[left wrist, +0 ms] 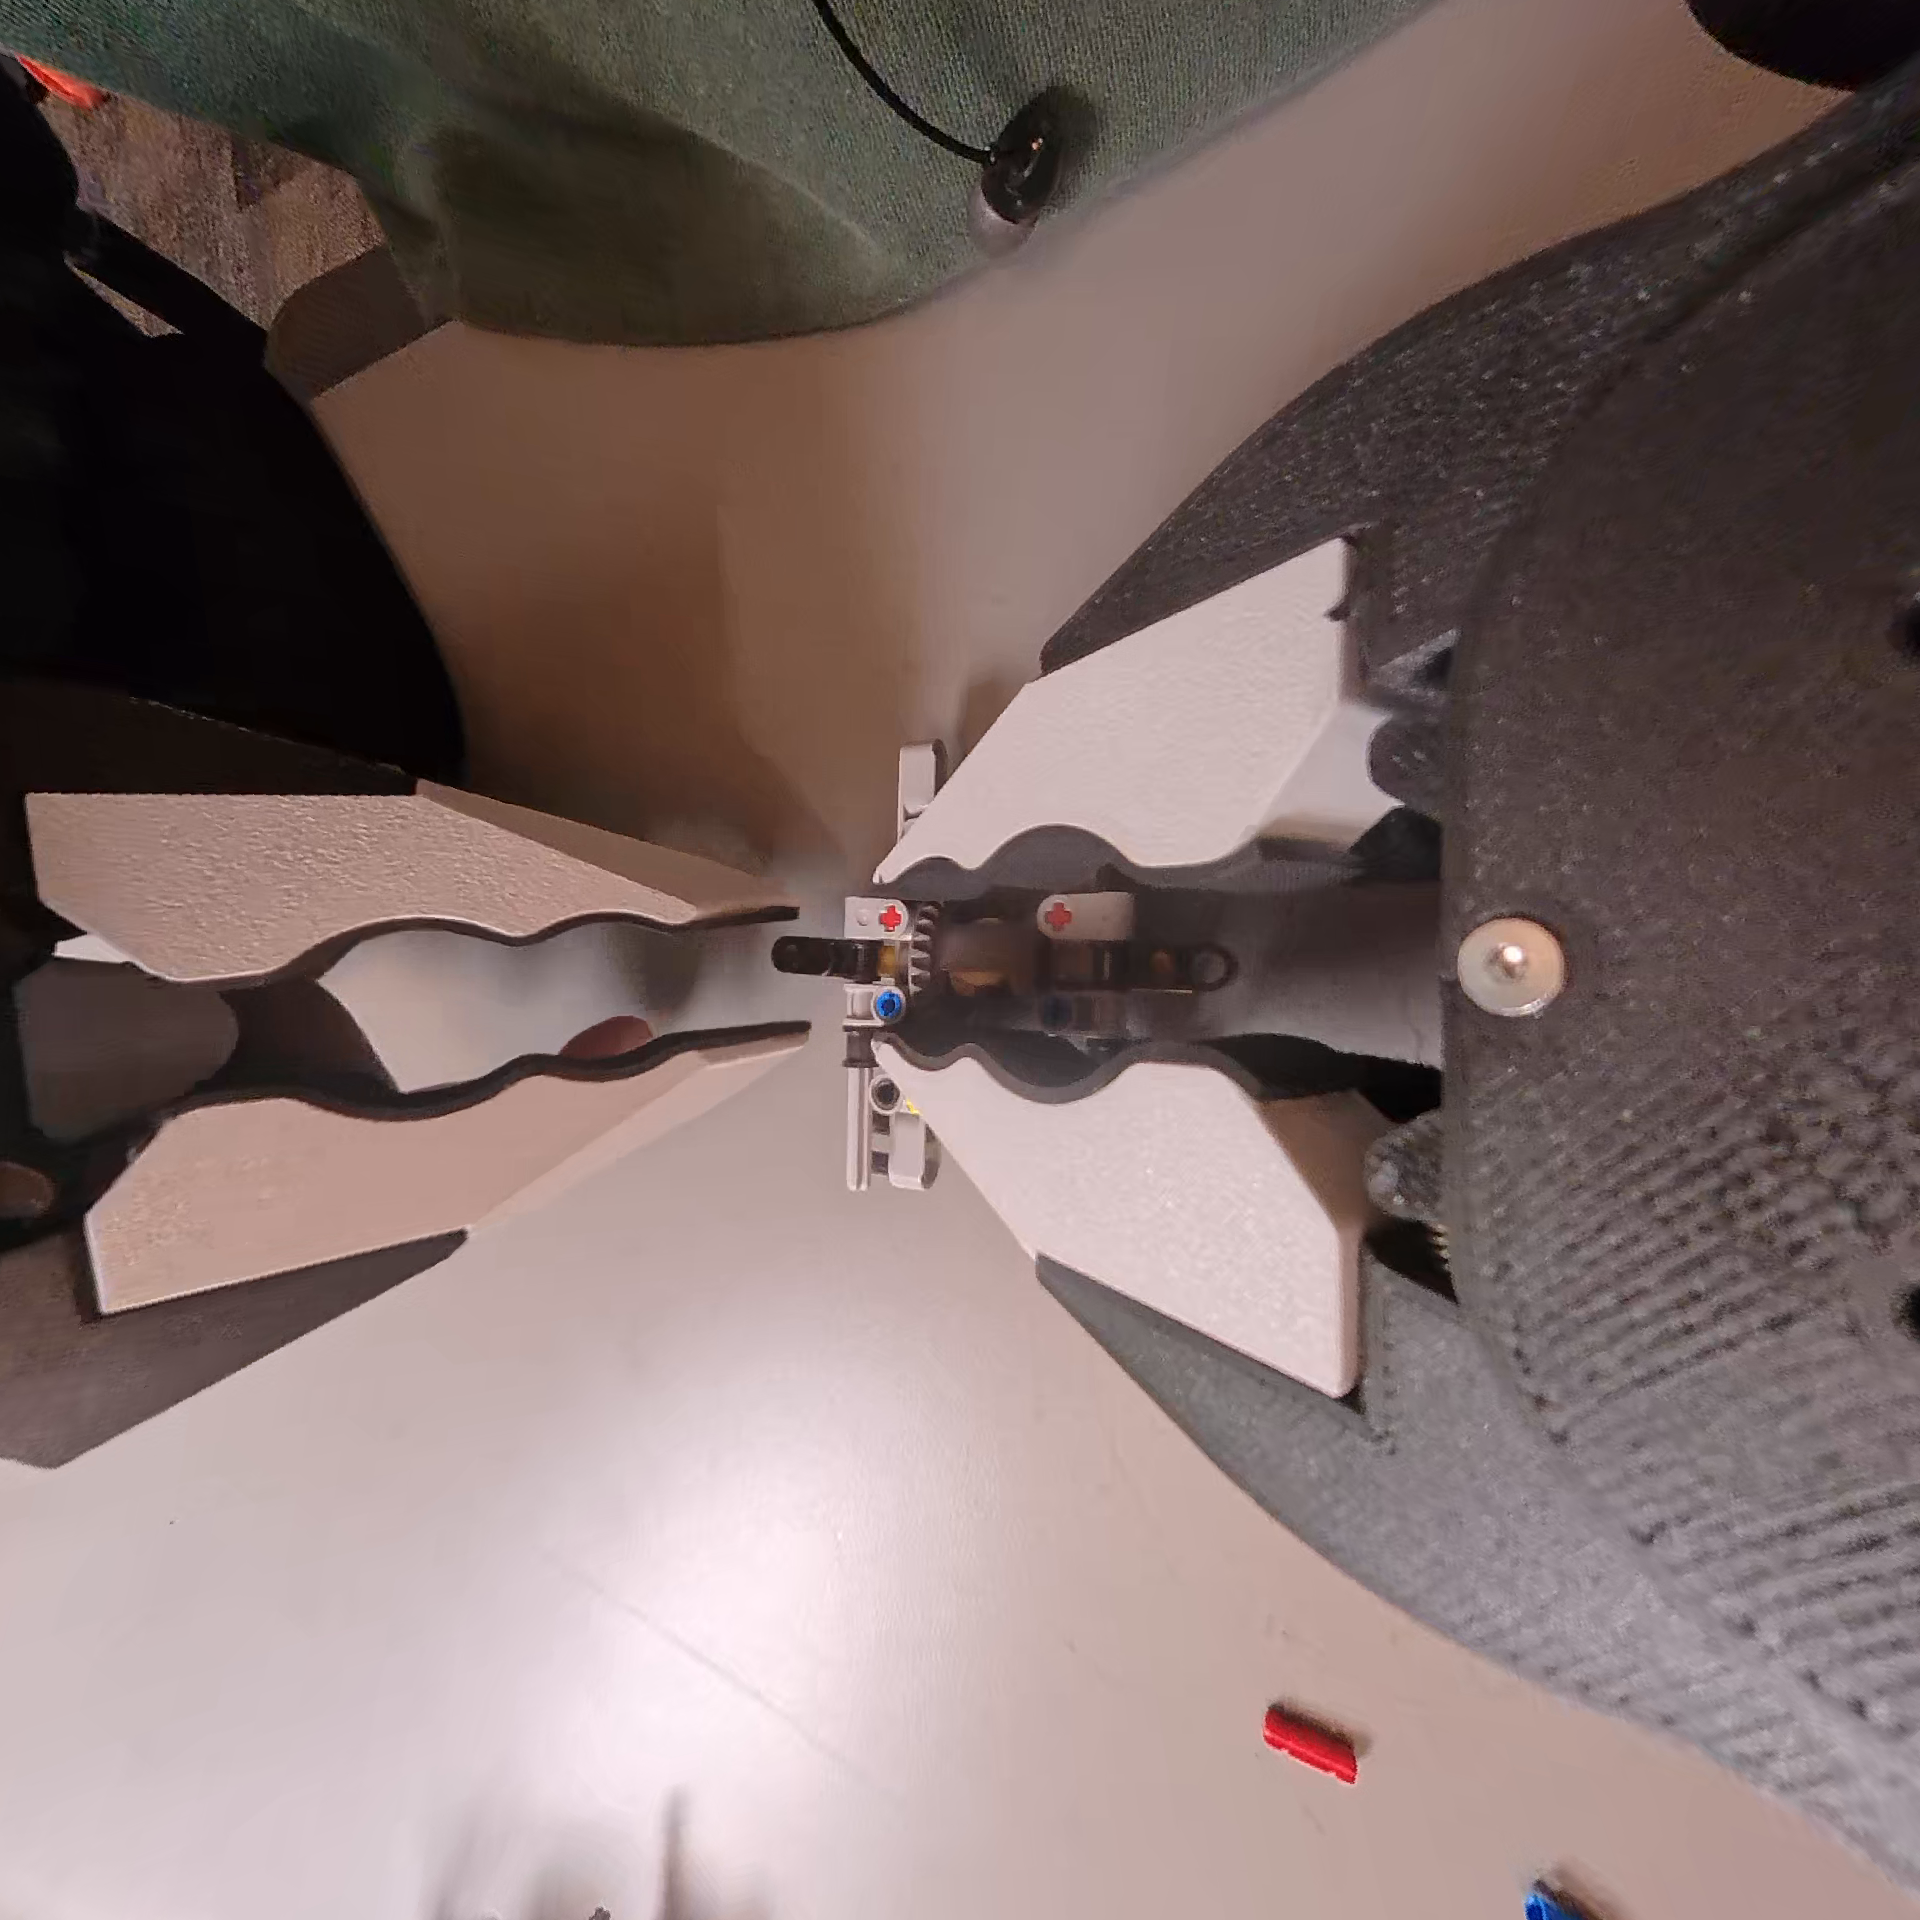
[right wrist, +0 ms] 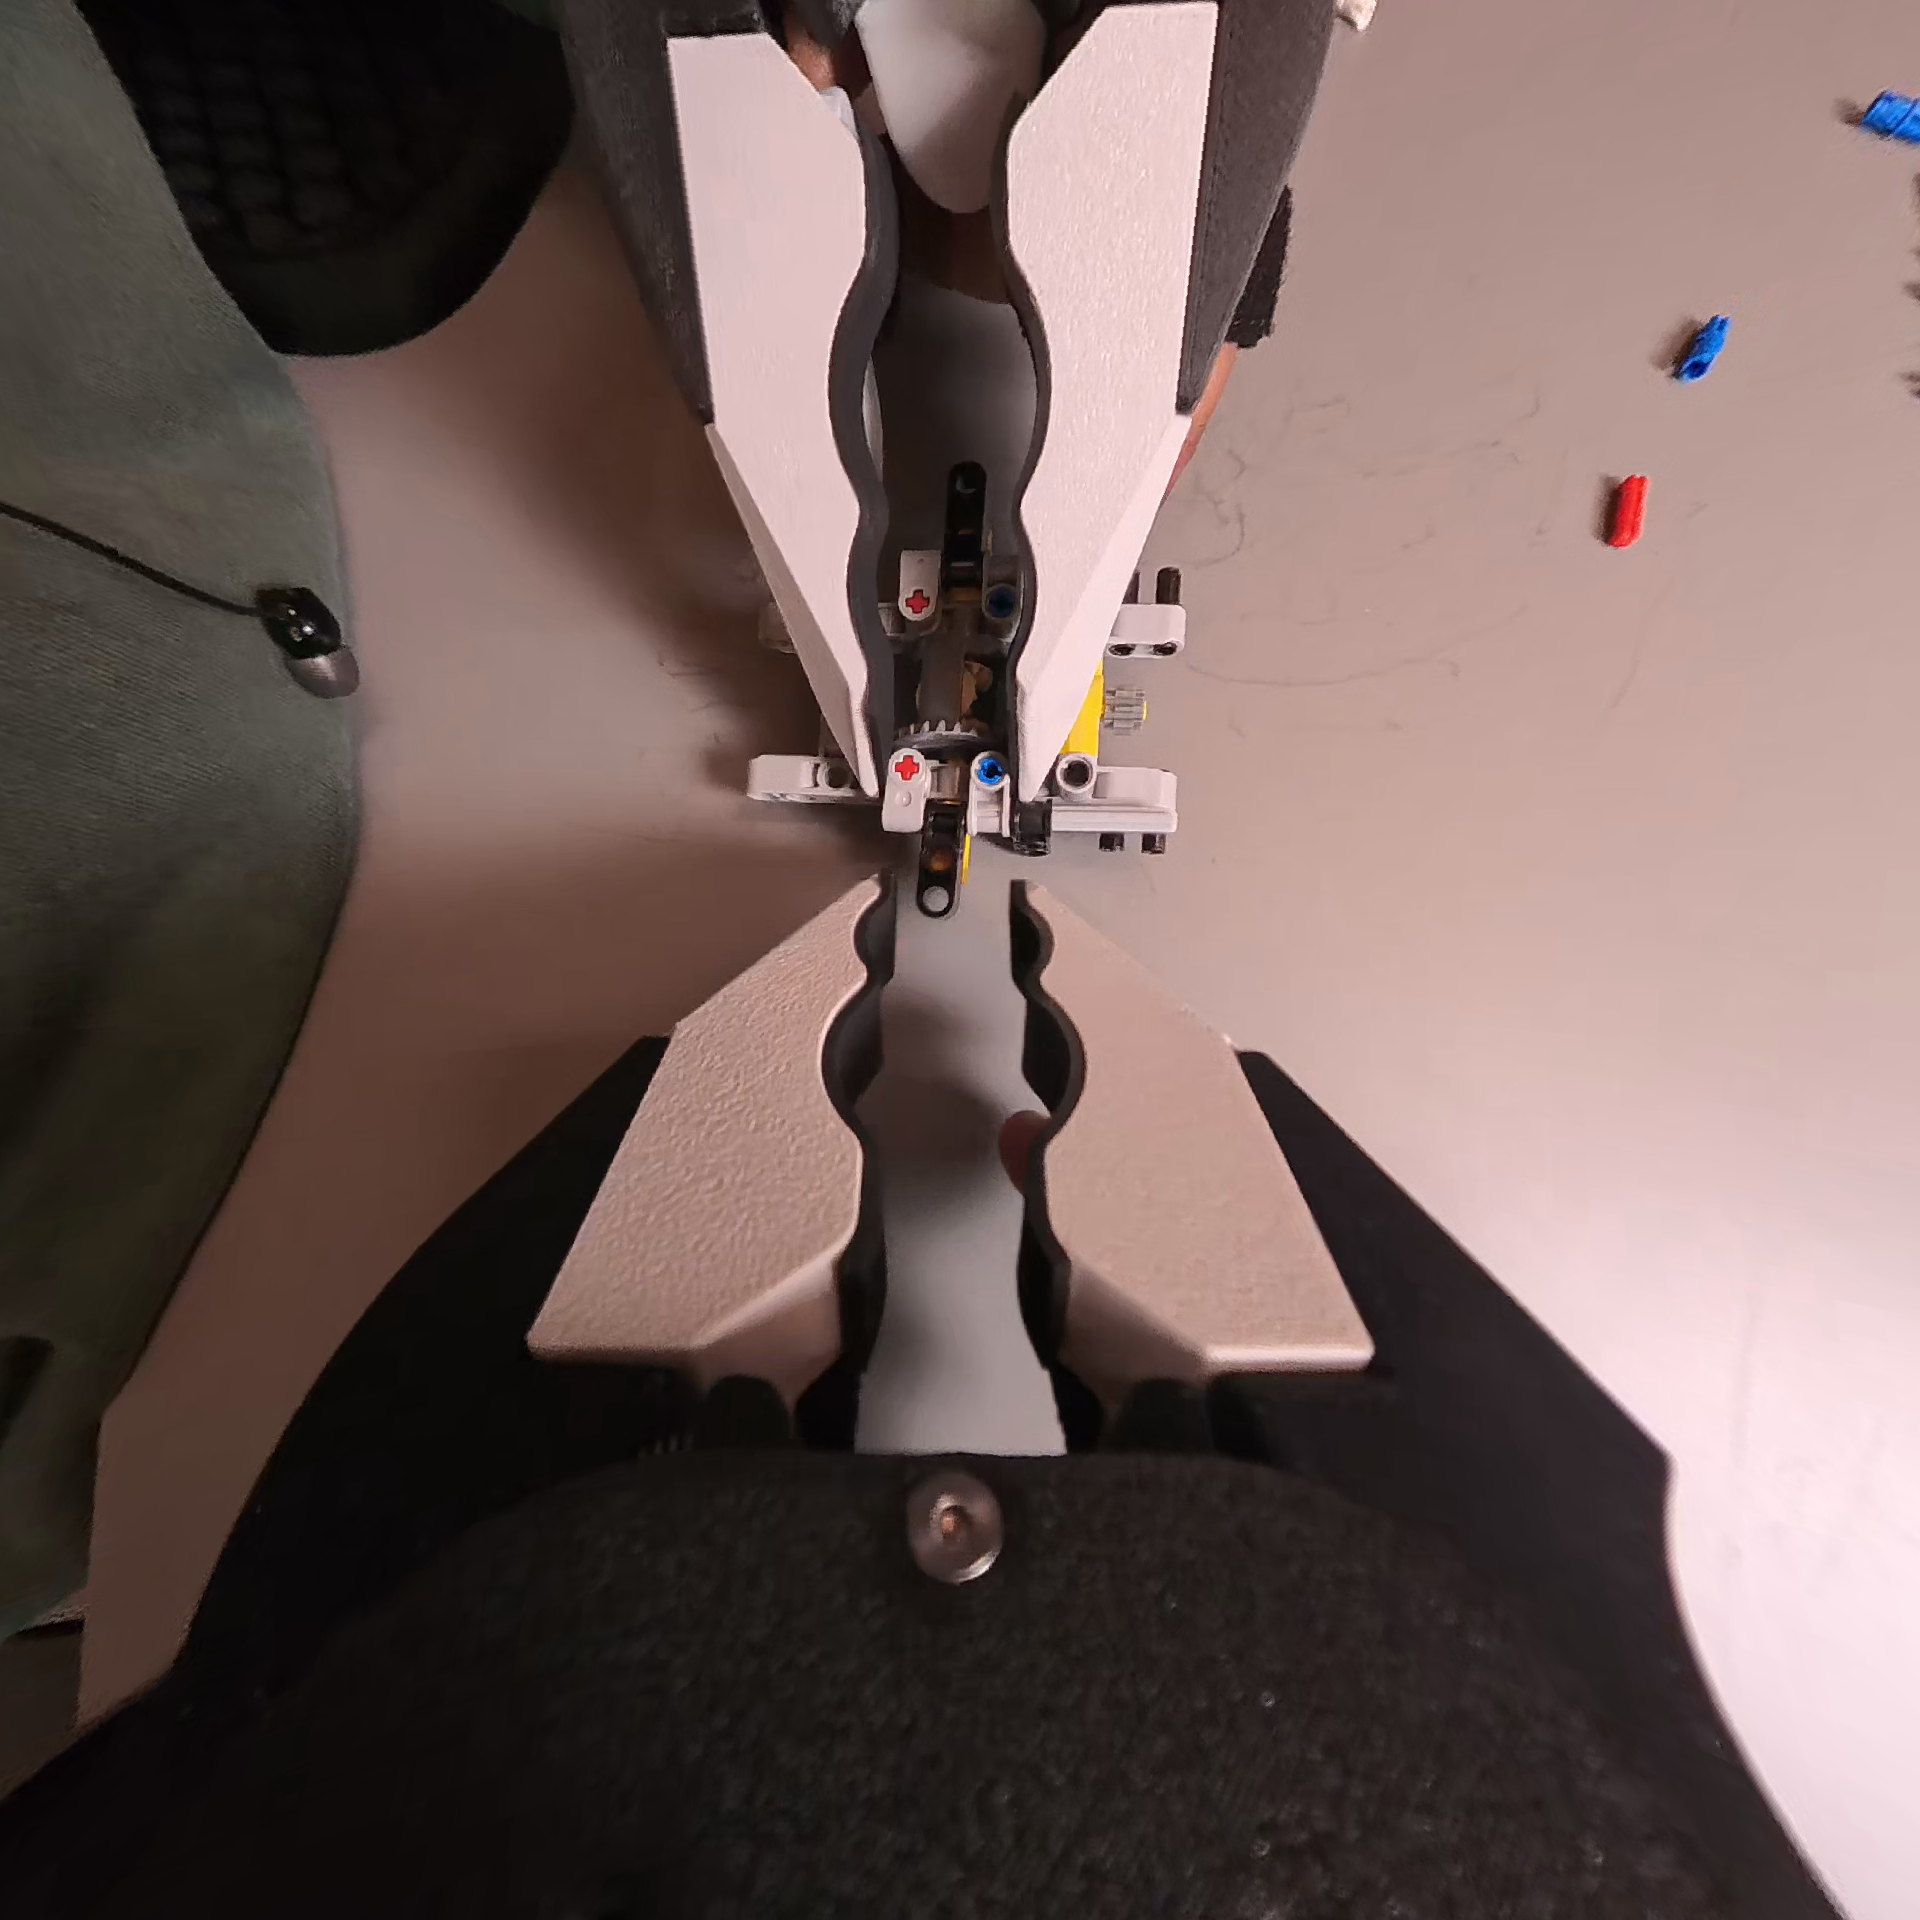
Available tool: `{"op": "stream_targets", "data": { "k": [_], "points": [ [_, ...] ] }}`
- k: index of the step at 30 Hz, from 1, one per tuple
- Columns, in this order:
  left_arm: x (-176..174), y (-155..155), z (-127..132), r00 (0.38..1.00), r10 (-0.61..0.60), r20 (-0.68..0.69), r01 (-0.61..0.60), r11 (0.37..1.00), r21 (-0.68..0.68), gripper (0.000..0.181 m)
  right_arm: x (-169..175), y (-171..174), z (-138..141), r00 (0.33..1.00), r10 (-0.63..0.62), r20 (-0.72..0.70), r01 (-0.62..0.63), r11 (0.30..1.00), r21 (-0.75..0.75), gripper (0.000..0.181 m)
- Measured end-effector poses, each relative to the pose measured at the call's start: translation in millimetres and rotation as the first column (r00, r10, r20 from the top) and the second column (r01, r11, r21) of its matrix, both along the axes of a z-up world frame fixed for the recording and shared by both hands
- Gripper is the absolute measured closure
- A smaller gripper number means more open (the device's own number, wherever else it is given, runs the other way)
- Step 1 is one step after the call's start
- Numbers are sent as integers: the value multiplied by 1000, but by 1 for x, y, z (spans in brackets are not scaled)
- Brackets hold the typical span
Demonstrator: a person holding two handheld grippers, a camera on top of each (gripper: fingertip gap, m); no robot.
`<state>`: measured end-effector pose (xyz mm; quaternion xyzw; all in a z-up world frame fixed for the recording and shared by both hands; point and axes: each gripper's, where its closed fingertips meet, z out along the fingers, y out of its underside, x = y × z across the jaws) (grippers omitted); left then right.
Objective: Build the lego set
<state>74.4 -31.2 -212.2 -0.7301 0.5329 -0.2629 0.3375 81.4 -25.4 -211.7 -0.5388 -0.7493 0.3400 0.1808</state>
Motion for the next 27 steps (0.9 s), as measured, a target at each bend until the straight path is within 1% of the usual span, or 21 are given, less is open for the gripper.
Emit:
{"op": "stream_targets", "data": {
  "k": [2, 5, 7, 10, 13, 14, 16, 18, 21, 22, 25, 27],
  "points": [
    [0, 0, 0, 1000, 1, 4, -1, 1000, 0, 160, 3, 6, 5, 999, -10, -39, 10, 1000, 7, 154],
    [0, 0, 0, 1000, 1, 5, -1, 1000, 3, 160, 6, 13, 12, 994, -53, -98, 53, 999, -7, 153],
    [0, 0, 0, 1000, 0, 6, 0, 1000, 4, 159, 7, 10, 14, 991, -48, -127, 46, 999, -14, 154],
    [0, 0, 0, 1000, 1, 8, -1, 1000, 6, 160, 4, 2, 16, 985, -18, -172, 22, 1000, 22, 154],
    [0, 0, 0, 1000, 2, 12, -2, 1000, 9, 160, -1, 0, 15, 982, -17, -186, 25, 999, 43, 151],
    [0, 0, 0, 1000, 2, 14, -2, 1000, 11, 160, -2, 1, 15, 982, -21, -189, 29, 999, 39, 146],
    [0, 0, 1, 1000, 4, 21, -4, 1000, 15, 160, -6, 3, 12, 982, -47, -185, 53, 998, 30, 127],
    [-1, 0, 1, 1000, 6, 30, -6, 1000, 17, 160, -10, 4, 9, 982, -68, -178, 73, 997, 22, 114],
    [-1, 0, 1, 999, 4, 34, -5, 1000, 21, 160, -18, 6, -1, 985, -89, -151, 93, 995, 21, 104],
    [-1, 0, 1, 999, 3, 34, -4, 1000, 23, 160, -20, 6, -2, 984, -92, -152, 96, 995, 22, 104],
    [-1, 0, 1, 999, 1, 35, -2, 1000, 27, 160, -24, 5, -1, 983, -85, -162, 88, 996, 12, 117],
    [-1, 0, 1, 999, 1, 38, -2, 1000, 26, 160, -24, 6, -2, 983, -79, -165, 83, 996, 16, 120]
  ]
}}
